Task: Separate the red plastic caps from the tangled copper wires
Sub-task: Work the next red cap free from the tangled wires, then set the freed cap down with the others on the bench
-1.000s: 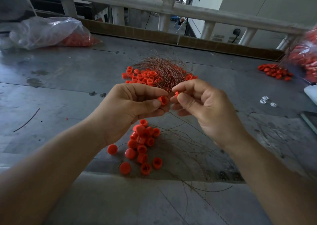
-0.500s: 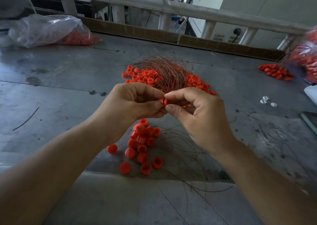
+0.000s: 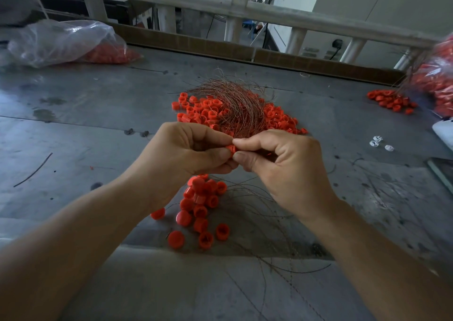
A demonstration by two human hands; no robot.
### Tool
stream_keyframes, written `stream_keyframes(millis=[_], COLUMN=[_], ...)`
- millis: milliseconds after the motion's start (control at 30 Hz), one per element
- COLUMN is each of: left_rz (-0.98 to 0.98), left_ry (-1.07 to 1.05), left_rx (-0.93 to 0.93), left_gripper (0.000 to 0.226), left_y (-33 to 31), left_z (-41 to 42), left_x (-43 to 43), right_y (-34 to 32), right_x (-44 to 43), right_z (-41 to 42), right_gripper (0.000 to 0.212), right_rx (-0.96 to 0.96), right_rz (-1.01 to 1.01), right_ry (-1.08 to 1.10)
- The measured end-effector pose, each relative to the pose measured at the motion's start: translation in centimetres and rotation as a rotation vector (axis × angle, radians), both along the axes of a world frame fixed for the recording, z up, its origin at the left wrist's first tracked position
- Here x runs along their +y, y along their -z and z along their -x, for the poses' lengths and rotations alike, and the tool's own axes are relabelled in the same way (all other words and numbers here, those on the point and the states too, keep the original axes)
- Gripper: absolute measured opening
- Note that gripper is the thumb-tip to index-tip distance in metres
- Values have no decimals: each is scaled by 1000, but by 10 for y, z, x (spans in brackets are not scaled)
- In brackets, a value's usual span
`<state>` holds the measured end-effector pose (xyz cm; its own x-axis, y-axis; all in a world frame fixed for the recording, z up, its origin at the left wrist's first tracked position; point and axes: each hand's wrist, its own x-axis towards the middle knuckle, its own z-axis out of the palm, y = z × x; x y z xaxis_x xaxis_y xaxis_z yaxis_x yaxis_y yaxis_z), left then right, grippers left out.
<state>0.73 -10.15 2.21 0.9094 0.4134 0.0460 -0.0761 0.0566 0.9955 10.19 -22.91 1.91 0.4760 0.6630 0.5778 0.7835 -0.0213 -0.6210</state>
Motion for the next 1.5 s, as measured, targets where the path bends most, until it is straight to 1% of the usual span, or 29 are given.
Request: stream_keyframes(millis=[133, 267, 367, 667, 733, 800, 833, 867, 967, 1100, 1200, 1233, 1300, 1367, 1433, 1500], left_rz=[131, 171, 187, 143, 150, 175, 184, 186, 185, 178, 169, 138, -19, -174, -207, -187], left_ry=[33, 49, 65, 121, 150, 182, 195, 208, 235, 262, 264, 260, 237, 209, 206, 209], left_rx=[9, 37, 37, 26, 27, 27, 27, 27, 34, 22, -5, -19, -42, -52, -64, -78], left_gripper=[22, 25, 18, 18, 20, 27, 30, 32, 36, 40, 38, 38, 47, 55, 57, 57], left_y=[0, 1, 0, -2, -3, -4, -4, -4, -4, -3, -3, -3, -2, -1, 0, 1], left_z=[1, 2, 2, 3, 3, 4, 4, 4, 6, 7, 7, 7, 7, 7, 7, 7], left_x=[-2, -2, -3, 0, 0, 1, 1, 2, 3, 2, 1, 0, -3, -7, -8, -9], right_y=[-2, -1, -1, -1, -2, -3, -3, -3, -4, -6, -4, -4, -3, -3, -3, -3], right_x=[-2, -2, -2, -2, -2, -2, -2, -2, -2, -3, -1, -1, -1, -2, -2, -2], right_z=[0, 2, 1, -6, -7, -7, -8, -9, -10, -8, -5, -4, -2, -1, 0, 2], right_gripper=[17, 16, 17, 21, 20, 19, 22, 26, 30, 23, 12, 13, 12, 3, 2, 5], right_rx=[-19, -91, -80, 43, 123, 253, 293, 293, 165, 83, 25, 9, -23, -48, -69, -86], right_rz=[-7, -4, -15, -22, -13, -9, 2, 30, 157, 222, 230, 234, 264, 298, 298, 288], right_ry=[4, 3, -8, -102, -130, -203, -235, -251, -257, -259, -228, -215, -201, -189, -176, -162])
